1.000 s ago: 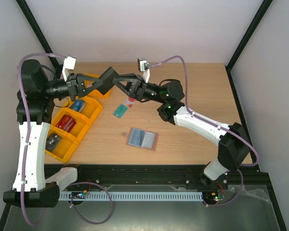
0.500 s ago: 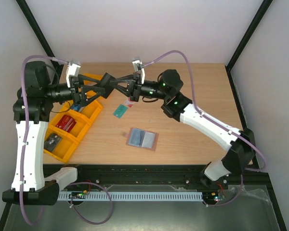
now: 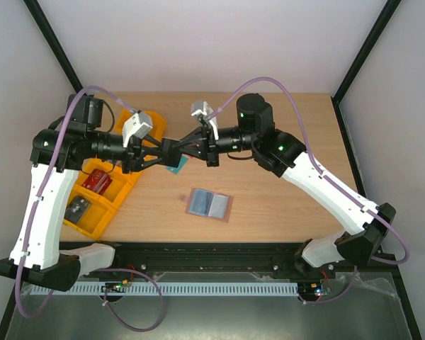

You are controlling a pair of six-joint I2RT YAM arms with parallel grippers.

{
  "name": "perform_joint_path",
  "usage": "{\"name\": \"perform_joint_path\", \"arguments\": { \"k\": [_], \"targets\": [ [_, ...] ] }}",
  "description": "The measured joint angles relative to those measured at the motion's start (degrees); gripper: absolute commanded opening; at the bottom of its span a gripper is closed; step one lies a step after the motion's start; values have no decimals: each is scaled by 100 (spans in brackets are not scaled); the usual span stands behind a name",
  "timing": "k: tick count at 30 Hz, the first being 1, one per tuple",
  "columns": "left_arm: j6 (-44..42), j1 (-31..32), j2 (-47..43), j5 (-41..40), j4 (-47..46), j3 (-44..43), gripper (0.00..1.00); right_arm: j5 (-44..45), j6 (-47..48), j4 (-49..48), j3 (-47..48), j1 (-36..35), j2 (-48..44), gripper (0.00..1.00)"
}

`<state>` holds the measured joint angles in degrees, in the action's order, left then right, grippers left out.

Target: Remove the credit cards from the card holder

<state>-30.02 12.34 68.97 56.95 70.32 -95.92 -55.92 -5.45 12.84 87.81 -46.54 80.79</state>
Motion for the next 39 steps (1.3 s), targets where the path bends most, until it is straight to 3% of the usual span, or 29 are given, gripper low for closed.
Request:
{"name": "perform_joint_path", "arguments": {
  "k": [4, 18, 23, 24, 26, 27, 31, 36, 39],
  "targets": [
    [28, 2, -107, 17, -59, 22, 29, -48, 68, 157, 0, 0, 0, 2],
    [317, 2, -350, 286, -393, 424, 2, -155, -59, 42, -2, 2, 9, 2],
    [326, -44, -457, 393, -503, 605, 2, -149, -98, 31, -17, 2, 20, 2],
    [345, -70, -468, 389, -520, 614, 2, -131, -98, 17, -31, 2, 20, 16],
    [448, -140, -498, 334, -608, 634, 2, 7, -111, -48, -50, 0, 17, 86],
    [509, -184, -518, 203, -669, 638, 2, 127, -120, -74, -87, -2, 4, 100],
    [625, -269, -595, -1137, -802, 647, 2, 999, -129, -98, -367, -4, -192, 99],
    [330, -258, -793, -4780, -833, 1187, 2, 2015, -125, -4, -549, 11, -468, 99],
    [-118, -391, -1172, -6999, -1134, 2603, 2, 2225, -107, 44, -616, 31, -586, 99]
  ]
}}
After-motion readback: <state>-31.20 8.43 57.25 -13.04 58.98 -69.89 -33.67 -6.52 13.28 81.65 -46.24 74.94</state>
